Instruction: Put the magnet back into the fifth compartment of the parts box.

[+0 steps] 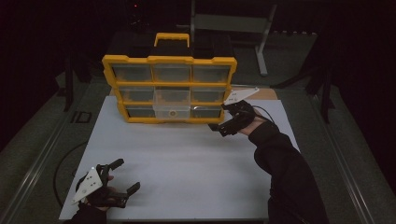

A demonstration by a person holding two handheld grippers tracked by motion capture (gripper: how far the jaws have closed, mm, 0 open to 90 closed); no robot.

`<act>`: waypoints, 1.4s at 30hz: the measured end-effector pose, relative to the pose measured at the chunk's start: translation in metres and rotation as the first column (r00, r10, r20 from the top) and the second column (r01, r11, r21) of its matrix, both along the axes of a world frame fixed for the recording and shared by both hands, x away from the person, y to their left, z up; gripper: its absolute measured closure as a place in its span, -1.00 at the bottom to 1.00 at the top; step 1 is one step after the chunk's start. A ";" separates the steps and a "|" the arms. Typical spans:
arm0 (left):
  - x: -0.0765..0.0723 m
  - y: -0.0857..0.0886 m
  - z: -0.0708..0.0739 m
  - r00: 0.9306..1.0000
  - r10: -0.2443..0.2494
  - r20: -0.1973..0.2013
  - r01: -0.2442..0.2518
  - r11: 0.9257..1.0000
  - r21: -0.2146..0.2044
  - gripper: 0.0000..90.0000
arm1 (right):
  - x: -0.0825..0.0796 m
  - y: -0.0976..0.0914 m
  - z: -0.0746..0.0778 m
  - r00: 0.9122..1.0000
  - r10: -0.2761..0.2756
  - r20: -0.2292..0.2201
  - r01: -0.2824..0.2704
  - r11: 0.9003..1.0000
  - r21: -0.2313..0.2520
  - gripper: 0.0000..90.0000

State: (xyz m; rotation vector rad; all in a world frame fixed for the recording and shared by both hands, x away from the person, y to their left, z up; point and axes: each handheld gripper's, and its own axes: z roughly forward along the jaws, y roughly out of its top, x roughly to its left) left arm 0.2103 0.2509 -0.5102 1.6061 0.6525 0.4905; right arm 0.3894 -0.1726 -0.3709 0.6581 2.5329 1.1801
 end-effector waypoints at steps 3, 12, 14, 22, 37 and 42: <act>0.000 0.000 0.000 1.000 0.001 0.000 -0.001 1.000 0.000 -1.00 | -0.004 -0.003 -0.006 1.000 0.002 -0.002 -0.002 1.000 0.003 -0.82; 0.000 0.000 0.000 1.000 0.001 0.000 -0.001 1.000 0.002 -1.00 | -0.013 -0.011 -0.019 1.000 -0.005 -0.011 0.005 1.000 0.017 -0.82; 0.000 0.000 0.000 1.000 0.001 0.000 -0.001 1.000 0.002 -1.00 | -0.015 -0.014 -0.022 1.000 -0.004 -0.012 0.004 1.000 0.013 -0.82; 0.000 0.000 0.000 1.000 0.001 -0.001 -0.001 1.000 0.001 -1.00 | -0.024 -0.026 -0.037 1.000 -0.009 -0.022 0.010 1.000 0.027 -0.82; 0.001 -0.001 0.000 1.000 0.002 -0.002 -0.002 1.000 0.007 -1.00 | -0.050 -0.048 -0.069 0.999 -0.032 -0.024 0.033 0.999 0.036 -0.82; 0.001 -0.001 -0.001 1.000 0.000 -0.002 0.000 1.000 0.009 -1.00 | -0.059 -0.051 -0.081 0.999 -0.026 -0.040 0.027 0.999 0.034 -0.82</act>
